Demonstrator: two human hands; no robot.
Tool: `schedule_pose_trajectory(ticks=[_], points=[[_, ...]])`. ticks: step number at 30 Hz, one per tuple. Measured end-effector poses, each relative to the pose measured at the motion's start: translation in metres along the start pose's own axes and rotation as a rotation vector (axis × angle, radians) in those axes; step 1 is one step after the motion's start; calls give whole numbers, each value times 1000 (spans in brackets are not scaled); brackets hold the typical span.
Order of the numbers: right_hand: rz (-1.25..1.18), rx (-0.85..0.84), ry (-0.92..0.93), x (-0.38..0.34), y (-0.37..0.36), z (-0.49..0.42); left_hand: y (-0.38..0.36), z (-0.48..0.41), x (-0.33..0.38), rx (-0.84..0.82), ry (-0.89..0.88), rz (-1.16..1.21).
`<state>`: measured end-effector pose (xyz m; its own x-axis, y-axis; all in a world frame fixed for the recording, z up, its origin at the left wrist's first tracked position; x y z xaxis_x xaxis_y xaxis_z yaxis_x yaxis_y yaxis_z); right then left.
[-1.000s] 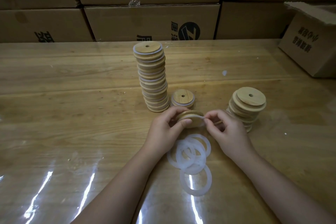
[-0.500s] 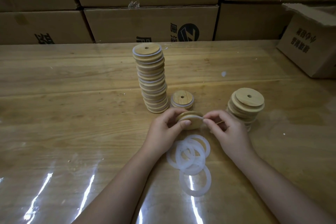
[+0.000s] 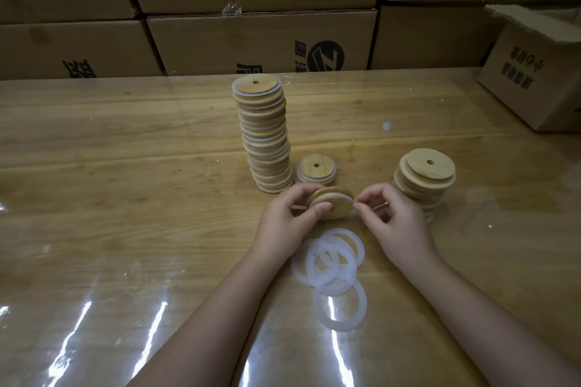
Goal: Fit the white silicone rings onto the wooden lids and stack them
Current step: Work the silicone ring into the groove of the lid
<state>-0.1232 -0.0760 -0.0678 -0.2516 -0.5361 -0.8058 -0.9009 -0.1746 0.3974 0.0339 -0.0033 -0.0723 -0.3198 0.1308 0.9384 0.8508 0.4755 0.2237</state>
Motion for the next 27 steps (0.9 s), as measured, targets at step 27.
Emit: schedule_pose_trajectory(ticks=[27], points=[[71, -81, -68, 13, -9, -6, 9, -7, -12, 113, 80, -141]])
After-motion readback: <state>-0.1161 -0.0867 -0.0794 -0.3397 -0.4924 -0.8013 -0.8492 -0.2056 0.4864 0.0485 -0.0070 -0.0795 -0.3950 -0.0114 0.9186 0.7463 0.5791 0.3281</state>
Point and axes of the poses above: each hand's wrist, its own z-axis away from the middle knuckle, its own y-axis out of the back of the hand, x = y × z, the point moved 6 cm from there along -z, towards the middle knuckle, and after that the axes turned 4 degrees about x, right-handed, at the moved point
